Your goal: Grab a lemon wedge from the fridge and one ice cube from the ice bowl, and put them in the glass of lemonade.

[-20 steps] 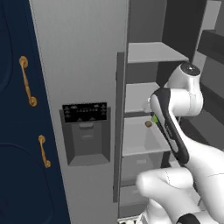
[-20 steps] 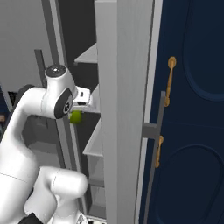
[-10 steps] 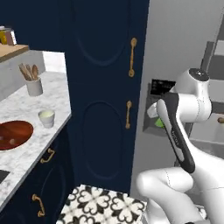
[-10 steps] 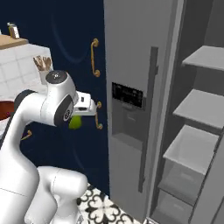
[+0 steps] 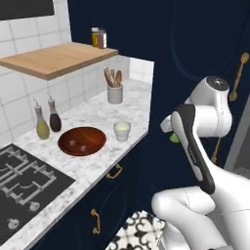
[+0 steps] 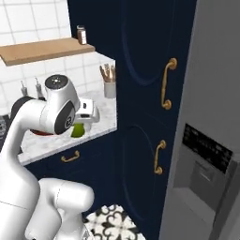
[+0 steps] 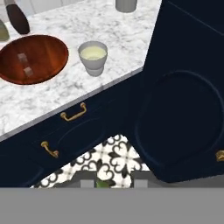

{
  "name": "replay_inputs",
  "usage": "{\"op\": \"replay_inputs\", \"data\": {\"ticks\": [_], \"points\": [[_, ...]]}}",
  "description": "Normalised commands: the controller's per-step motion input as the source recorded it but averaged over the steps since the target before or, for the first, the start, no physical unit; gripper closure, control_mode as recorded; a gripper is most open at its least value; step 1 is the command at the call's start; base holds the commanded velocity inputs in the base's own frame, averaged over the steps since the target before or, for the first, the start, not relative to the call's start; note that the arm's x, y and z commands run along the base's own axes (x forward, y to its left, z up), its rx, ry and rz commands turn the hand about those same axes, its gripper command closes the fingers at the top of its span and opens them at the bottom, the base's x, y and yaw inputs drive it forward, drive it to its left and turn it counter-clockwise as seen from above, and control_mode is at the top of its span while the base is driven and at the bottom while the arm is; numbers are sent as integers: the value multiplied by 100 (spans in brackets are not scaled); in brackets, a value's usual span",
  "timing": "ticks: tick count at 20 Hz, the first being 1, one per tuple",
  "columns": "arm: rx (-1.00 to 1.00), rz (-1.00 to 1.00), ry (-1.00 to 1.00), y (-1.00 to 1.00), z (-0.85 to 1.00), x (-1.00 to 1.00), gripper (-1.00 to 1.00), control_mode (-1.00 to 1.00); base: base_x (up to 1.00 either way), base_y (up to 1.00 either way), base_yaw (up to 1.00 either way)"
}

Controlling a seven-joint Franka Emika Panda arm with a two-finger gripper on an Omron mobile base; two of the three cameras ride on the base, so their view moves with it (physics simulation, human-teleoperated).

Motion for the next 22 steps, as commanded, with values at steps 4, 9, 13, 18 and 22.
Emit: {"op": "replay_inputs", "data": {"ticks": [4,9,13,18,22], "points": [[0,0,0,0,0,0,100,100,100,-1,25],[0,0,0,0,0,0,100,100,96,3,25],[0,0,0,0,0,0,100,100,71,38,18],[-14,1,13,34,-54,74,100,-100,11,9,2],[-19,0,14,62,-60,87,100,-100,0,0,0]]}}
